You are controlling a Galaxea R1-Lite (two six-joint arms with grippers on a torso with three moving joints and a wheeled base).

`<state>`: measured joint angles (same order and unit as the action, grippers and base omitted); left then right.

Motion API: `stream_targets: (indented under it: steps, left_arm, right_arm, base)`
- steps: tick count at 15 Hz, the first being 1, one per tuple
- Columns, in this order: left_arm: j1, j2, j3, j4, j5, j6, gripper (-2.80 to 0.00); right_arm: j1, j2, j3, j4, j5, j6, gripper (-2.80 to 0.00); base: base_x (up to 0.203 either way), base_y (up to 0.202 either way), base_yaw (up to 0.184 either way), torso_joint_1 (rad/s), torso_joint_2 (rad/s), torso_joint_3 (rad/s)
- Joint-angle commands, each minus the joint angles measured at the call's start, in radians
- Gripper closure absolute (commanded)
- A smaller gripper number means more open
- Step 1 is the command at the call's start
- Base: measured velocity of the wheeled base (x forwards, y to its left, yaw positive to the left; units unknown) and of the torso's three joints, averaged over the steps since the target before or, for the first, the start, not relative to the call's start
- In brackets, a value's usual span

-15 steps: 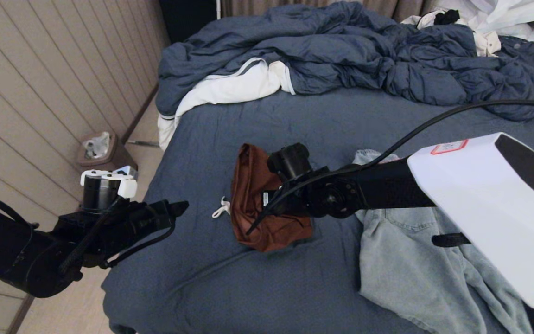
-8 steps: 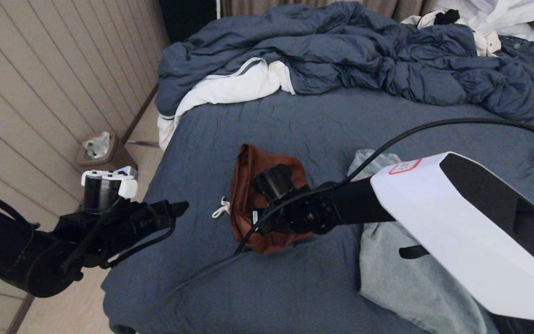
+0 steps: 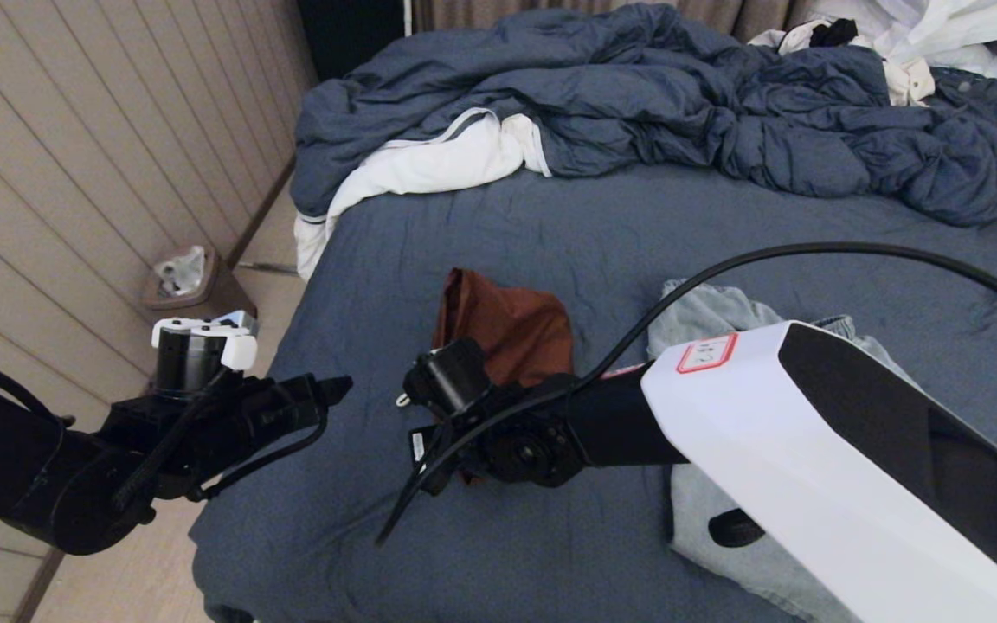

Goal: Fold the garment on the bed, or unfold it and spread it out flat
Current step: Fold the brown shorts

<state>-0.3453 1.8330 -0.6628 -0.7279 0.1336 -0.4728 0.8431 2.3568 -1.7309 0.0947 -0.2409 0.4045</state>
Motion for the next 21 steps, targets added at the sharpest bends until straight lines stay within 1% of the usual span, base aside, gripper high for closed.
stream_targets:
  steps: [1, 3, 6, 7, 8, 11, 18, 21]
  left_arm:
    - [0.000, 0.000, 0.000, -0.005, 0.001, -0.003, -2.80]
    - [0.000, 0.000, 0.000, -0.005, 0.001, -0.003, -2.80]
    - [0.000, 0.000, 0.000, -0.005, 0.001, -0.004, -2.80]
    - [0.000, 0.000, 0.000, -0.005, 0.001, -0.004, -2.80]
    - [0.000, 0.002, 0.000, -0.005, 0.001, -0.004, -2.80]
    - [0.000, 0.003, 0.000, -0.005, 0.001, -0.003, -2.80]
    - [-0.020, 0.023, 0.005, -0.005, 0.003, -0.005, -2.80]
    - [-0.021, 0.023, 0.006, -0.007, 0.004, -0.006, -2.80]
  right_arm:
    - [0.005, 0.012, -0.046, 0.000, -0.002, 0.004, 0.00]
    - [-0.010, 0.006, -0.071, -0.002, -0.007, 0.007, 0.00]
    - [-0.082, 0.021, -0.161, -0.003, -0.079, 0.004, 0.00]
    - [-0.112, 0.033, -0.191, -0.002, -0.089, 0.002, 0.00]
    - [-0.131, 0.039, -0.207, -0.001, -0.092, -0.001, 0.00]
    - [-0.151, 0.039, -0.220, -0.021, -0.086, -0.005, 0.00]
    - [-0.144, 0.086, -0.223, -0.270, -0.098, -0.018, 0.00]
    - [-0.146, 0.153, -0.229, -0.348, -0.098, -0.058, 0.00]
  base:
    - [0.000, 0.000, 0.000, 0.000, 0.00, 0.000]
    - [0.000, 0.000, 0.000, 0.000, 0.00, 0.000]
    - [0.000, 0.000, 0.000, 0.000, 0.00, 0.000]
    - [0.000, 0.000, 0.000, 0.000, 0.00, 0.000]
    - [0.000, 0.000, 0.000, 0.000, 0.00, 0.000]
    - [0.000, 0.000, 0.000, 0.000, 0.00, 0.000]
    - [0.000, 0.000, 0.000, 0.000, 0.00, 0.000]
    - [0.000, 0.000, 0.000, 0.000, 0.00, 0.000]
